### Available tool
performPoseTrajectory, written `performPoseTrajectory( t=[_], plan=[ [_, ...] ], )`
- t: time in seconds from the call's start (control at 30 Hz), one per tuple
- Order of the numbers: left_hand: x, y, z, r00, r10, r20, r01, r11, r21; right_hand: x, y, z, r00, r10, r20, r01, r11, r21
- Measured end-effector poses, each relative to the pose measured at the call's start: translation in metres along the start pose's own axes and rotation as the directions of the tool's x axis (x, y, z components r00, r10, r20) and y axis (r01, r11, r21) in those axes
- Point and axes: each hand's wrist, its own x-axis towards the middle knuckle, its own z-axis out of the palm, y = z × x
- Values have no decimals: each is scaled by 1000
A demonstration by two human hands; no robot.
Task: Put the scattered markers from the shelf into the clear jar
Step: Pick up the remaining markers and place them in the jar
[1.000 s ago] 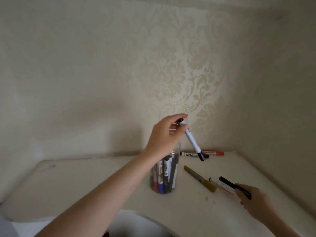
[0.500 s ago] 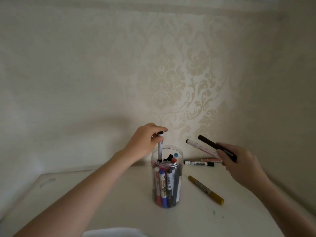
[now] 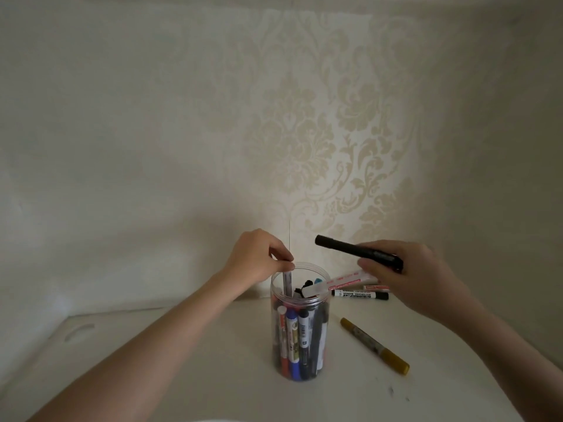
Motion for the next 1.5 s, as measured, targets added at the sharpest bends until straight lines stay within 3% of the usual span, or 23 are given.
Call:
performPoseTrajectory(
  t=[0.3, 0.5, 0.57, 0.67, 0.73, 0.83, 0.93, 1.03, 1.13, 1.27, 1.33, 1.4, 1.5],
  plan=[
    [-1, -6, 0, 998, 61, 6, -61, 998, 18, 30, -16, 21, 998, -35, 59, 39, 996, -81],
    [-22, -19, -10, 993, 54, -104, -71, 983, -172, 42, -21, 21, 996, -33, 83, 33, 999, -1],
    [-29, -20, -13, 999, 32, -42, -39, 980, -193, 49, -28, 23, 993, -60, 98, 63, 998, -26],
    [-46, -23, -2, 983, -106, 150, 156, 916, -370, 55, -35, 24, 995, -82, 61, 85, 995, -43],
    [-60, -21, 15, 957, -138, 254, 229, 897, -378, 55, -35, 26, 996, -80, 50, 82, 995, -48],
    [-67, -10, 48, 966, -114, 234, 202, 893, -401, 48, -33, 36, 993, -79, 93, 82, 996, -31],
    [-59, -9, 60, 970, -131, 205, 221, 828, -515, 39, -31, 31, 996, -90, 5, 90, 996, -7],
    [-48, -24, 57, 928, 6, 372, 242, 751, -615, 30, -21, 10, 983, -102, -152, 94, 994, -63],
    [-34, -32, 48, 856, 112, 505, 240, 779, -579, 20, -10, -6, 971, -164, -177, 148, 984, -97],
    [-24, -33, 32, 890, 27, 456, 285, 748, -600, 10, 0, -14, 947, -279, -161, 250, 951, -181],
    [-28, -29, 29, 886, 60, 459, 272, 736, -620, 10, 4, -15, 935, -309, -173, 282, 946, -161],
    [-34, -13, 35, 880, 85, 467, 204, 820, -534, 13, 4, -12, 917, -359, -174, 330, 928, -174],
    [-35, 11, 57, 958, 35, 286, 98, 894, -438, 21, 1, -2, 905, -399, -146, 362, 903, -230]
  ],
)
